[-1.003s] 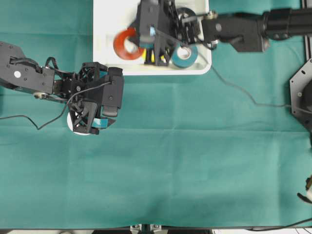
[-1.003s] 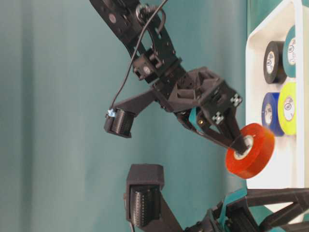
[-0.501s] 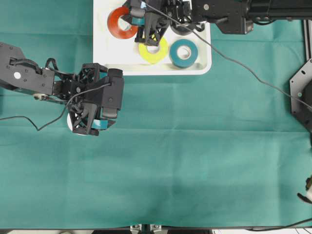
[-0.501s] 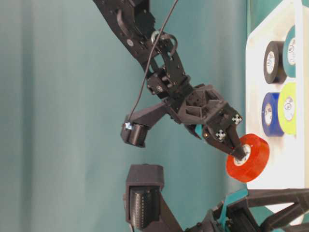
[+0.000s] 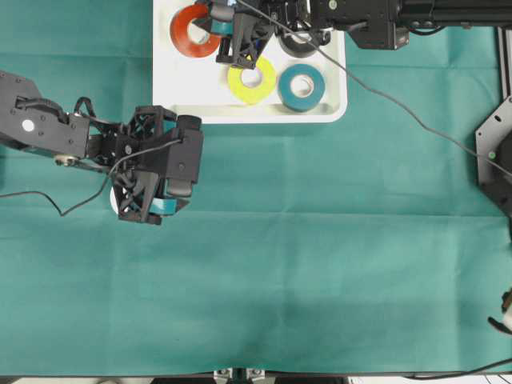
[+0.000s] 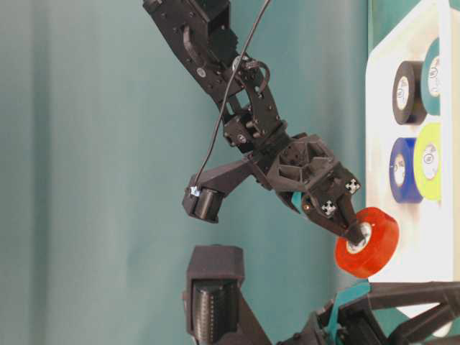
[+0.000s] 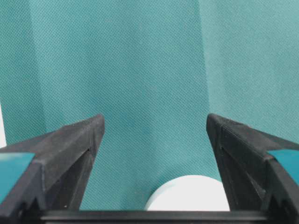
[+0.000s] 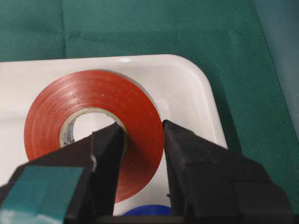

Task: Put the tape alternately from left to right into the white case.
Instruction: 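Set the red roll in the tray's top-left corner, release, withdraw right gripper, then lower the left gripper onto the white tape roll and grasp it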

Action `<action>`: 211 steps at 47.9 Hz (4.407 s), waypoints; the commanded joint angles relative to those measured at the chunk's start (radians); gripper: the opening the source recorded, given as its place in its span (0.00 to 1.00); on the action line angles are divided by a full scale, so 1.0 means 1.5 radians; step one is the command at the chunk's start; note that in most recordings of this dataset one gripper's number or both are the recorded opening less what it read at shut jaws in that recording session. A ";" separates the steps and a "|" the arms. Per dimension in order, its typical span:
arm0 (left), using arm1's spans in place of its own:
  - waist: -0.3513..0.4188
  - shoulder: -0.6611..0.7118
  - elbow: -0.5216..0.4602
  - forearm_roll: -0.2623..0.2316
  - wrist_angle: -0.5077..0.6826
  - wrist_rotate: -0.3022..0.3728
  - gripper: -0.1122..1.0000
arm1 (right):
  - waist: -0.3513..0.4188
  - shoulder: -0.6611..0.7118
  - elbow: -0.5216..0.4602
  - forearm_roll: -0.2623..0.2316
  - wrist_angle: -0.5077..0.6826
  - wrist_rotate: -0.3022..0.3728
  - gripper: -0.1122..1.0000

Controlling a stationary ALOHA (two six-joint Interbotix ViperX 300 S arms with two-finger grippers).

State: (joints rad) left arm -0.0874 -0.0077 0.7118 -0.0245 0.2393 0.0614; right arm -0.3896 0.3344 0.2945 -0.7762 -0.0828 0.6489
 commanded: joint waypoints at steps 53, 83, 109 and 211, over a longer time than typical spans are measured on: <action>-0.011 -0.017 -0.009 -0.001 -0.004 -0.001 0.50 | 0.022 -0.020 -0.012 -0.008 0.024 0.004 0.79; -0.011 -0.017 -0.006 -0.001 -0.003 -0.001 0.50 | 0.057 -0.055 0.021 -0.008 0.024 0.004 0.79; -0.030 -0.017 -0.005 -0.001 0.002 -0.002 0.49 | 0.178 -0.148 0.133 -0.008 0.024 0.006 0.78; -0.032 -0.081 0.030 -0.002 0.052 -0.062 0.49 | 0.353 -0.186 0.231 -0.002 0.150 0.056 0.78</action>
State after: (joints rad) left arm -0.1319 -0.0874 0.7470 -0.0261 0.3175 -0.0199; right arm 0.1365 0.0844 0.6519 -0.7808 0.1457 0.7332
